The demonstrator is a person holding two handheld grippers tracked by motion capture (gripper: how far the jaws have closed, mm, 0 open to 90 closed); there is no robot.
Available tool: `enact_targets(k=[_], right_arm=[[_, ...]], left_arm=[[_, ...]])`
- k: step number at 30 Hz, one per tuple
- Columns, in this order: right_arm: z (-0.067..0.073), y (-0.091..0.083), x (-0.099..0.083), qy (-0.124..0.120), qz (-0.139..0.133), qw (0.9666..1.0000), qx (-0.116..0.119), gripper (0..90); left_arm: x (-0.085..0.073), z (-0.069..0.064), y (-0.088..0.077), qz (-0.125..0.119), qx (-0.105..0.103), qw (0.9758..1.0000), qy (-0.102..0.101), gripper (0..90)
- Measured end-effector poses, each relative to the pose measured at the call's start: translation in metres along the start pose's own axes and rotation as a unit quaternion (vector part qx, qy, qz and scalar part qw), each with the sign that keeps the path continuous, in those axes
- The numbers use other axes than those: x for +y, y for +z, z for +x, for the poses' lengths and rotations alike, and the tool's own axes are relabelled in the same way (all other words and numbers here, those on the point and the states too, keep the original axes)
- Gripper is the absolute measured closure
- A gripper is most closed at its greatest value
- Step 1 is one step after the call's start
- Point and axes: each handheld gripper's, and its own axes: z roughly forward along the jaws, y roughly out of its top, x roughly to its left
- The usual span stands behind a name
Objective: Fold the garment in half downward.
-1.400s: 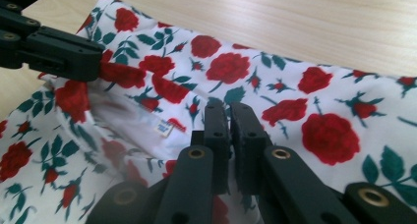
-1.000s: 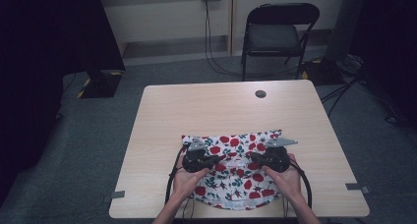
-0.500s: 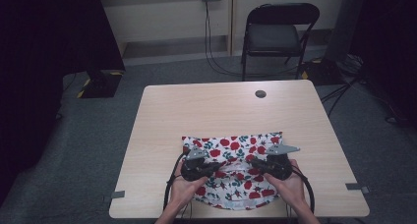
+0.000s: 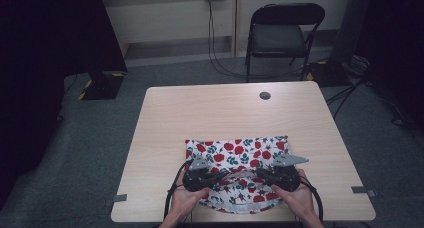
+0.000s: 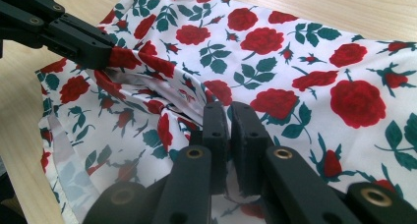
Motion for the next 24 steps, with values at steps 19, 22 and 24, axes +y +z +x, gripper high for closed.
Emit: enact_targets(k=[19,22,24], right_arm=[[0.010,-0.007,-0.010,-0.012,0.005,0.9998,0.015,81.9],[0.011,-0.009,-0.008,-0.008,0.003,0.9995,0.030,79.3],[0.012,-0.010,-0.004,-0.007,-0.004,0.9991,0.042,75.5]], left_arm=[[-0.005,-0.021,-0.003,0.002,-0.030,0.9995,0.013,83.9],[-0.005,-0.023,-0.007,-0.011,-0.063,0.9979,0.008,80.7],[0.000,-0.023,-0.011,-0.025,-0.075,0.9969,0.004,74.3]])
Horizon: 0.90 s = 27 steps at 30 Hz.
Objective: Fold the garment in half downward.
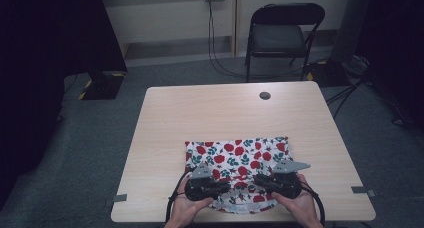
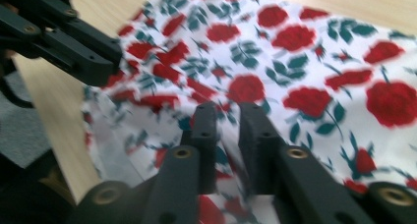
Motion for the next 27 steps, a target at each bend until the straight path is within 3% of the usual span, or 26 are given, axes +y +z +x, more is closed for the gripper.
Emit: enact_targets(k=[1,4,6,7,10,12,14,20,27], right_arm=[[0.001,-0.001,0.003,0.000,-0.002,1.0000,0.008,73.3],[0.001,-0.002,0.012,0.004,-0.016,0.9995,0.027,71.8],[0.001,0.003,0.019,0.002,-0.017,0.9998,0.013,71.7],[-0.001,0.007,0.021,0.007,-0.015,0.9998,0.013,72.5],[-0.009,0.021,0.024,0.017,0.007,0.9997,-0.016,74.0],[-0.015,0.028,0.022,0.027,0.019,0.9989,-0.032,74.5],[-0.020,0.034,0.017,0.038,0.036,0.9976,-0.044,74.9],[-0.017,0.037,0.000,0.032,0.066,0.9964,-0.042,73.7],[-0.009,0.035,-0.009,0.017,0.091,0.9956,-0.017,72.0]], left_arm=[[0.003,0.001,-0.002,-0.009,-0.008,0.9999,-0.004,73.1],[0.014,0.007,-0.004,-0.019,0.010,0.9997,-0.010,70.0],[0.021,0.018,0.003,-0.015,0.046,0.9985,-0.027,69.4],[0.022,0.023,0.009,-0.013,0.054,0.9978,-0.036,69.2],[0.021,0.035,0.025,0.002,0.076,0.9960,-0.047,66.8],[0.018,0.039,0.034,0.022,0.091,0.9947,-0.044,65.0],[0.014,0.039,0.040,0.041,0.095,0.9940,-0.035,64.0],[-0.003,0.039,0.045,0.079,0.097,0.9917,-0.028,61.4],[-0.011,0.029,0.038,0.081,0.084,0.9930,-0.019,58.7]])
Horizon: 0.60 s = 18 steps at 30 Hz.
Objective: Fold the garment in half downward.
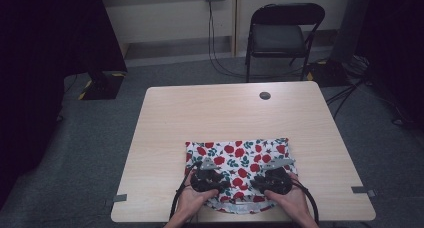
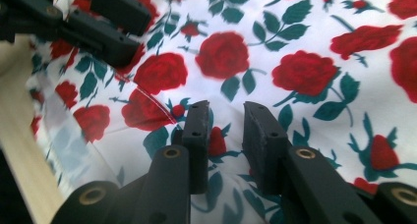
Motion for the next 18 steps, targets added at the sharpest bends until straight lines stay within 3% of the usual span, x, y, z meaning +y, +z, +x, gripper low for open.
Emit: enact_targets(k=[8,11,13,15,17,18], right_arm=[[0.009,-0.003,-0.008,-0.013,0.007,0.9998,0.013,70.2],[0.011,-0.004,-0.010,-0.013,0.012,0.9997,0.018,65.4],[0.010,-0.005,-0.009,-0.009,0.010,0.9998,0.015,60.9],[0.008,-0.007,-0.005,0.000,-0.002,0.9999,0.016,57.4],[0.004,-0.010,-0.001,0.010,-0.017,0.9998,0.005,51.0],[0.002,-0.011,0.002,0.013,-0.024,0.9996,0.002,49.1]], left_arm=[[-0.010,-0.008,-0.008,0.006,-0.017,0.9998,0.006,57.2],[-0.012,-0.010,-0.011,0.002,-0.018,0.9997,0.013,56.4],[-0.010,-0.009,-0.015,-0.024,-0.016,0.9993,0.023,55.1],[-0.005,-0.003,-0.018,-0.044,-0.008,0.9990,0.011,52.8],[0.000,0.005,-0.021,-0.056,0.012,0.9983,0.005,47.0],[0.004,0.012,-0.023,-0.074,0.029,0.9968,0.000,44.0]])
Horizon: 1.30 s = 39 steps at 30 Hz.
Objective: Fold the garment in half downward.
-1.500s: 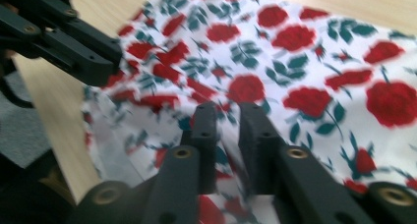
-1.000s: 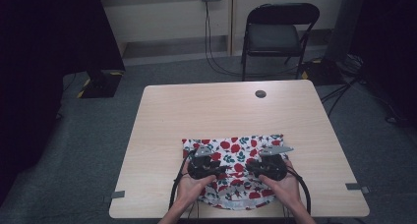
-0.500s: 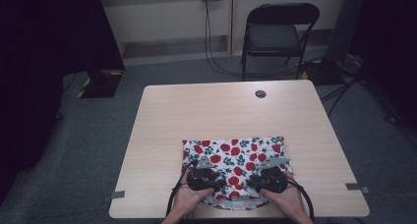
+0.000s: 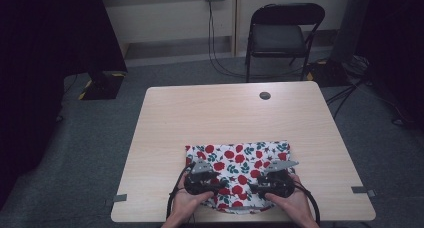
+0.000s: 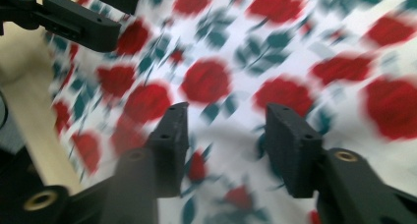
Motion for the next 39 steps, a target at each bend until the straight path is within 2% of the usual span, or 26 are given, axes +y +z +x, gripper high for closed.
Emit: enact_targets(k=[2,5,6,7,8,9,10,12,14,16,18,19,20,21,22,23,25,26,27,29,31,33,34,37,39], right_arm=[[-0.007,-0.003,0.008,0.018,-0.025,0.9994,-0.014,44.0],[-0.021,-0.004,0.015,0.037,-0.054,0.9967,-0.049,40.0],[-0.021,-0.004,0.015,0.037,-0.054,0.9967,-0.049,40.0],[-0.032,-0.001,0.019,0.044,-0.064,0.9937,-0.080,35.0],[-0.032,-0.001,0.019,0.044,-0.064,0.9937,-0.080,35.0],[-0.036,0.000,0.020,0.046,-0.068,0.9921,-0.094,34.9],[-0.041,0.002,0.021,0.046,-0.067,0.9904,-0.112,33.7],[-0.048,0.005,0.019,0.050,-0.060,0.9885,-0.129,31.6],[-0.050,0.007,0.016,0.048,-0.048,0.9871,-0.145,30.7],[-0.050,0.007,0.011,0.051,-0.042,0.9858,-0.155,30.5],[-0.049,0.007,0.005,0.053,-0.033,0.9837,-0.169,29.6],[-0.050,0.007,0.002,0.058,-0.027,0.9832,-0.171,28.9],[-0.050,0.007,-0.001,0.060,-0.023,0.9826,-0.174,28.0],[-0.051,0.007,-0.004,0.061,-0.022,0.9825,-0.175,27.8],[-0.052,0.007,-0.007,0.065,-0.020,0.9830,-0.171,27.3],[-0.053,0.007,-0.008,0.065,-0.024,0.9834,-0.168,27.3],[-0.053,0.006,-0.009,0.068,-0.023,0.9836,-0.165,27.0],[-0.054,0.006,-0.009,0.069,-0.023,0.9838,-0.164,26.9],[-0.054,0.005,-0.009,0.069,-0.024,0.9839,-0.163,26.4],[-0.055,0.004,-0.009,0.068,-0.025,0.9843,-0.161,24.1],[-0.055,0.002,-0.006,0.068,-0.036,0.9829,-0.167,23.6],[-0.056,0.001,-0.002,0.066,-0.042,0.9820,-0.172,21.3],[-0.056,0.003,0.001,0.059,-0.047,0.9810,-0.179,18.9],[-0.060,0.008,0.003,0.060,-0.047,0.9789,-0.190,16.3],[-0.063,0.014,0.001,0.067,-0.034,0.9780,-0.194,14.9]], left_arm=[[0.004,0.009,0.000,-0.013,0.033,0.9991,-0.021,37.0],[0.010,0.021,0.003,-0.013,0.080,0.9965,-0.017,31.5],[0.010,0.021,0.003,-0.013,0.080,0.9965,-0.017,30.4],[0.012,0.024,0.006,-0.012,0.094,0.9954,-0.013,30.3],[0.013,0.028,0.008,-0.011,0.103,0.9945,-0.015,30.3],[0.015,0.032,0.011,-0.013,0.107,0.9939,-0.023,29.5],[0.016,0.035,0.015,-0.005,0.119,0.9928,-0.017,28.2],[0.016,0.041,0.020,0.008,0.137,0.9902,-0.023,26.2],[0.013,0.045,0.022,0.014,0.140,0.9896,-0.031,26.1],[0.008,0.046,0.021,0.021,0.155,0.9872,-0.034,26.1],[0.002,0.044,0.019,0.031,0.149,0.9877,-0.033,25.7],[0.000,0.043,0.018,0.042,0.152,0.9868,-0.038,25.6],[-0.002,0.041,0.017,0.044,0.146,0.9874,-0.042,25.4],[-0.004,0.037,0.017,0.047,0.138,0.9886,-0.036,25.0],[-0.005,0.035,0.018,0.055,0.141,0.9882,-0.022,24.9],[-0.006,0.034,0.018,0.053,0.144,0.9880,-0.018,24.4],[-0.006,0.034,0.016,0.051,0.137,0.9890,-0.026,23.9],[-0.006,0.035,0.014,0.044,0.138,0.9891,-0.027,24.0],[-0.004,0.035,0.011,0.025,0.142,0.9892,-0.025,24.0],[-0.001,0.037,0.007,0.010,0.149,0.9887,-0.020,24.7],[0.007,0.043,0.008,-0.006,0.163,0.9860,-0.034,23.6],[0.011,0.047,0.011,-0.016,0.175,0.9837,-0.037,21.4],[0.010,0.051,0.015,-0.018,0.178,0.9829,-0.045,21.9],[0.006,0.055,0.022,0.008,0.182,0.9817,-0.055,21.9],[0.003,0.054,0.025,0.015,0.188,0.9810,-0.044,21.8]])
